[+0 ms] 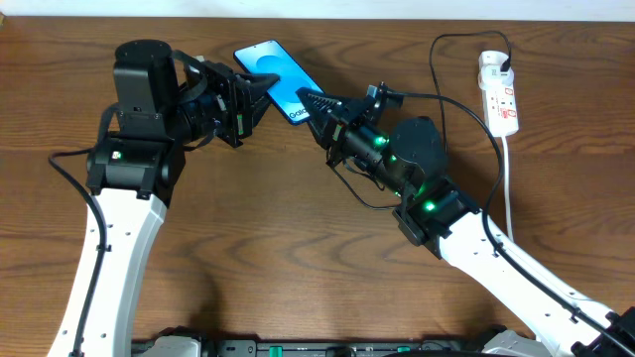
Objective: Plug charger to phone and switch on socket
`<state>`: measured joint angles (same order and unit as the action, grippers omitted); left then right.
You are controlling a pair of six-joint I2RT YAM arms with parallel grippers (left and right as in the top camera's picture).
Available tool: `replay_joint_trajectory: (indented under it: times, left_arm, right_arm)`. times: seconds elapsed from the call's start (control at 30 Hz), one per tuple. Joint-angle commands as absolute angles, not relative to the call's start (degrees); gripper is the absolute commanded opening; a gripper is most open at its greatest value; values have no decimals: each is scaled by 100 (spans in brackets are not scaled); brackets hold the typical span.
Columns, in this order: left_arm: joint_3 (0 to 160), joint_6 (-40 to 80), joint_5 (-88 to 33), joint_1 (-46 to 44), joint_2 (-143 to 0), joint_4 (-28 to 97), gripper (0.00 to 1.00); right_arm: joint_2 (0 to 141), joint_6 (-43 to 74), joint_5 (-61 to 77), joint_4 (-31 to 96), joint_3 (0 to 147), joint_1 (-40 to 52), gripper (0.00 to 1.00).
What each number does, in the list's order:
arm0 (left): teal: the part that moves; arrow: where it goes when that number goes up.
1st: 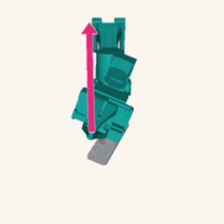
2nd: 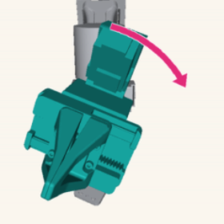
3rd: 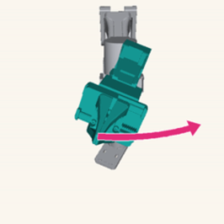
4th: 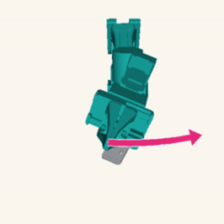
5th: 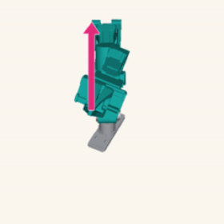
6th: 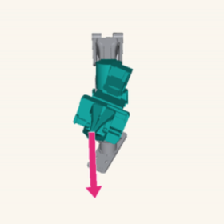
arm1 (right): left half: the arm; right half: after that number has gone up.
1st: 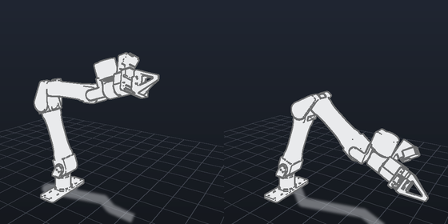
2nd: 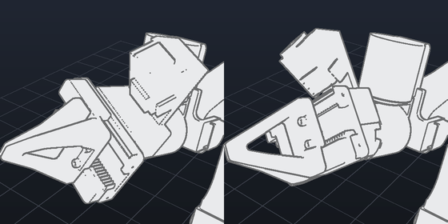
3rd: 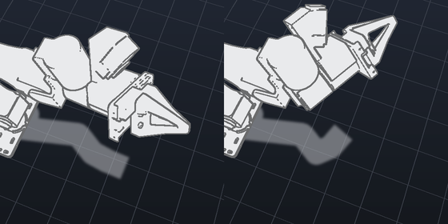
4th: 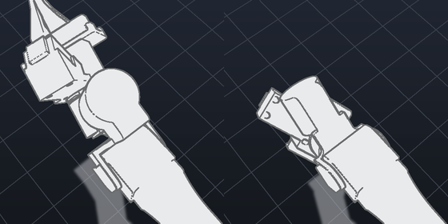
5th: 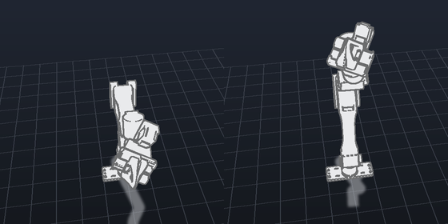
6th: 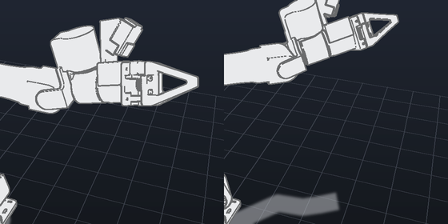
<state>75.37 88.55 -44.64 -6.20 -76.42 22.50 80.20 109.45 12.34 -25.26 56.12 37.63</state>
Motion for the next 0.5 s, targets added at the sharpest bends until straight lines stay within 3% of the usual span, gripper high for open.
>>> replay_joint_trajectory:
  times: [0.0,0.47]
  left_arm:
    - [7605,8774,-4595,-709,-7673,2193,7]
    - [7605,7323,-4816,-709,-7673,1448,7]
  right_arm:
    - [7953,10556,1826,-2335,5688,4016,1]
    - [7953,9494,1535,-2073,5688,4018,1]
